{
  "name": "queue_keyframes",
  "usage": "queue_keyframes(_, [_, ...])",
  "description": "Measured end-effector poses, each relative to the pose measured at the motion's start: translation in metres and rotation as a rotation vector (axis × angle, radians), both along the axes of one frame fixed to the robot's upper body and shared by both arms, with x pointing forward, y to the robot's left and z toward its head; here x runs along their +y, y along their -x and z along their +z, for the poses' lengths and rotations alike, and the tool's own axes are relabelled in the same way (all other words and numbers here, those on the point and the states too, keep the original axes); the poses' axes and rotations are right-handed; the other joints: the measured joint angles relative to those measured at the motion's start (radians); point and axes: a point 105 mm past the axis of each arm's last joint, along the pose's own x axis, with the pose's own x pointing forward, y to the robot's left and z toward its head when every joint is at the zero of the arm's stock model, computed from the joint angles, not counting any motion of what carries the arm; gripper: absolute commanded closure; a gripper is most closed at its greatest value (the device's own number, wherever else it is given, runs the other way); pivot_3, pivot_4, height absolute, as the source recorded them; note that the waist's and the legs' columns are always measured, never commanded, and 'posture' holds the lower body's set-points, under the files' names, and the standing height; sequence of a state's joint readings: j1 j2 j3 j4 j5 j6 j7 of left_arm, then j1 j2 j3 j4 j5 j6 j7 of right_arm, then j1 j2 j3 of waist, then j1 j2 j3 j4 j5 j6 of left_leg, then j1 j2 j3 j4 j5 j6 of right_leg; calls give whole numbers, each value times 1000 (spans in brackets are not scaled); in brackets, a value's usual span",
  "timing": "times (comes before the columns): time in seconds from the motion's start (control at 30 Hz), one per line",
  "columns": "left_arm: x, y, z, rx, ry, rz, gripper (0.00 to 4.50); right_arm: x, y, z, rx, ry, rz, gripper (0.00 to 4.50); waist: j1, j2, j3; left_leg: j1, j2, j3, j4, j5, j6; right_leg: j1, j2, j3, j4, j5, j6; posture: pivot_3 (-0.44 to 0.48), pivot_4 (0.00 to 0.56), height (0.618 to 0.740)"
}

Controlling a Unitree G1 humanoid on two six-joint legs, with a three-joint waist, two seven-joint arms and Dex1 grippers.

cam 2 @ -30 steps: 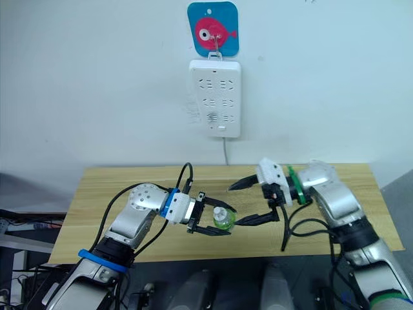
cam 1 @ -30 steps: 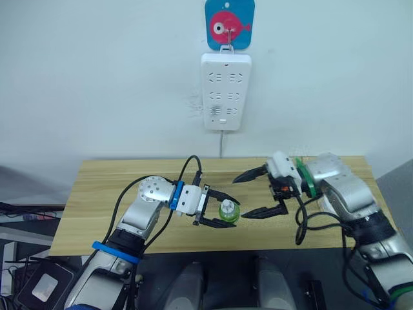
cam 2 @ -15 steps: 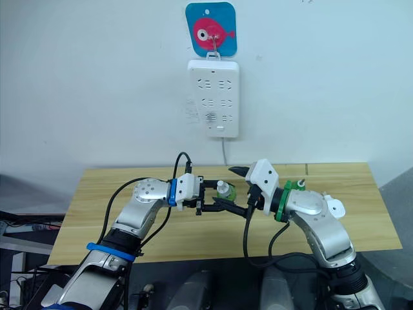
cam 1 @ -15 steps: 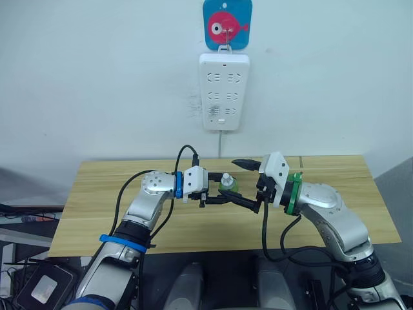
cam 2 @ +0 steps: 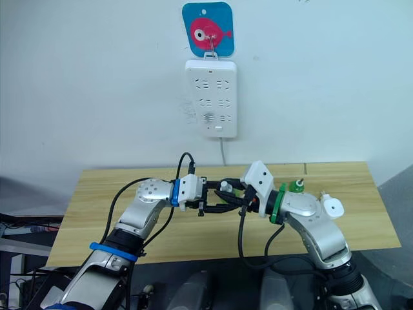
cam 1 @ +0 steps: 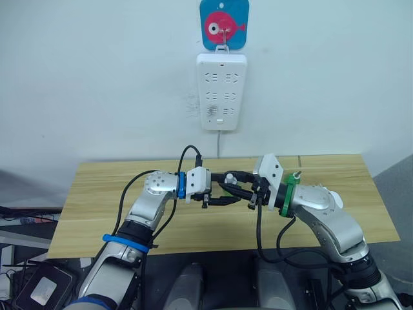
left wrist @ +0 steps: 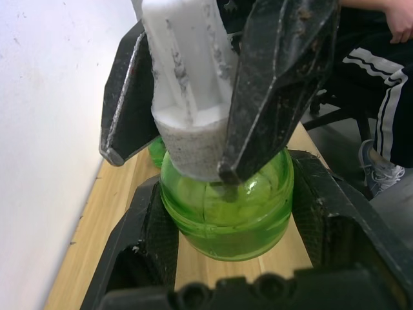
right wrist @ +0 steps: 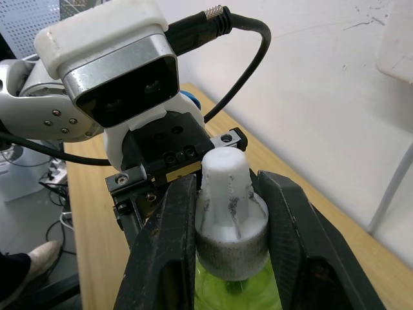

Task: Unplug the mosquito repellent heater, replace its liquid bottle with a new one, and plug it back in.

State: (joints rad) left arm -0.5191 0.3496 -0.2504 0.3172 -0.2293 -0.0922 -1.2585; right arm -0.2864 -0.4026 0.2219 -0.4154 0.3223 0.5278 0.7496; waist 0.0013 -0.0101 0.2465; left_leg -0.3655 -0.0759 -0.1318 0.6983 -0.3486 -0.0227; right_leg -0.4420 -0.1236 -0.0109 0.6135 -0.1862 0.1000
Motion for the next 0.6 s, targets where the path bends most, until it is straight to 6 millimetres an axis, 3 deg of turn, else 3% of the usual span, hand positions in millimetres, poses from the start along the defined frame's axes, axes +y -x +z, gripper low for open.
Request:
queue_keyframes(0.17, [2,8,0,-14,-8,-28,2252,2,6,1,-12,24,93,3415,-1,0,0,0,0,0,0,0,0,0,0,0,0,0,0,79,230,740])
queue_keyframes(0.33, [9,21,8,-52,-29,-97,2252,10,8,12,-58,97,407,3415,-5,0,0,1,1,0,0,0,0,0,0,0,0,0,0,95,236,740])
queue_keyframes(0.43, [10,40,9,-35,-44,-170,2252,14,16,15,-32,129,634,3415,-6,0,0,1,1,-1,-1,0,0,0,0,-1,-1,0,0,123,236,740])
queue_keyframes(0.57, [15,57,6,3,-77,-218,2252,19,24,10,9,132,780,3415,-1,0,0,0,1,-1,-1,0,0,0,0,-1,-1,0,0,123,236,740])
queue_keyframes(0.6, [15,59,5,9,-82,-223,2252,19,26,8,15,133,800,3065,2,0,0,0,0,-1,0,0,0,1,0,-1,-1,0,0,124,241,740])
